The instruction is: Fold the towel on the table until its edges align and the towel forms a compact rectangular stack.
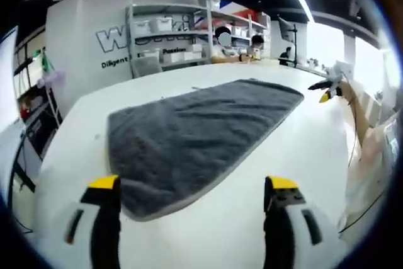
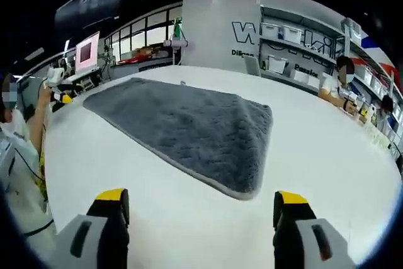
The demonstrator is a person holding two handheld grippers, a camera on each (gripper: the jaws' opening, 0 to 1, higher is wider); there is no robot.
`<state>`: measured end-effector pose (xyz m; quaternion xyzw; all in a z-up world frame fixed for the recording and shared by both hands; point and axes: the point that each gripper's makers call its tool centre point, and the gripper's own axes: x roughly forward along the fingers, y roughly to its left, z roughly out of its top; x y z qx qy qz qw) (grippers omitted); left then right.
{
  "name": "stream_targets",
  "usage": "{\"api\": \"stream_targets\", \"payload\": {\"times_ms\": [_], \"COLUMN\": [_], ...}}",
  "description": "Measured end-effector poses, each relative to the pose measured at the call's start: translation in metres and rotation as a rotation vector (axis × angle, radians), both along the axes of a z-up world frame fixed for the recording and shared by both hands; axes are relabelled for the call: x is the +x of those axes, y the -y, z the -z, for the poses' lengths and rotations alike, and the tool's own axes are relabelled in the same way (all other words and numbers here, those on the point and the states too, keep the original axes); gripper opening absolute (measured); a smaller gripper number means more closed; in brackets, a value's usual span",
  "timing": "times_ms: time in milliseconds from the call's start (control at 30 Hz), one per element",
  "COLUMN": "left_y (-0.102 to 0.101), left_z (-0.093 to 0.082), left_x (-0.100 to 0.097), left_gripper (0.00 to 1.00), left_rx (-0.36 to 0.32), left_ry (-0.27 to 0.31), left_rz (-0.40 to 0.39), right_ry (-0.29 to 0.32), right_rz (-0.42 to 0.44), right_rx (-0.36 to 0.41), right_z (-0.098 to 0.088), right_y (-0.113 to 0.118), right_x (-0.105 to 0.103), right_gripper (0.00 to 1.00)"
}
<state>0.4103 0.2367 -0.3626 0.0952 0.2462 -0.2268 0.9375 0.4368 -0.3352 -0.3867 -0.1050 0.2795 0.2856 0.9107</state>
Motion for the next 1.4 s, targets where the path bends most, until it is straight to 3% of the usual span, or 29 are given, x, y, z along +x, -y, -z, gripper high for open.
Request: {"api": "stream_targets", "payload": {"times_ms": [300, 500, 767, 1000, 1233, 1400], "left_y": [-0.006, 0.004, -0.006, -0.009, -0.013, -0.018], "left_z": [0.015, 0.019, 0.034, 0.043, 0.044, 0.046], "left_x": [-0.014, -0.009, 0.002, 0.005, 0.008, 0.011], "left_gripper": [0.99, 0.94, 0.94, 0.9, 0.83, 0.76], "left_rx": [-0.019, -0.069, -0.084, -0.108, -0.121, -0.092], "left_ry": [-0.031, -0.063, -0.118, -0.142, -0.14, -0.142], "left_rz": [0.023, 0.09, 0.053, 0.03, 0.021, 0.009], "right_ry": [0.011, 0.004, -0.012, -0.059, -0.078, -0.094], "right_rz": [-0.011, -0.023, -0.061, -0.065, -0.071, -0.038], "right_rx": [0.01, 0.034, 0.047, 0.083, 0.075, 0.069], "right_z": [-0.002, -0.003, -0.003, 0.005, 0.012, 0.02], "right_y": [-0.002, -0.007, -0.016, -0.021, -0.019, -0.01], "right_x": [-0.003, -0.006, -0.007, 0.006, 0.016, 0.03], "right_gripper": [0.99, 0.97, 0.9, 0.77, 0.76, 0.71]}}
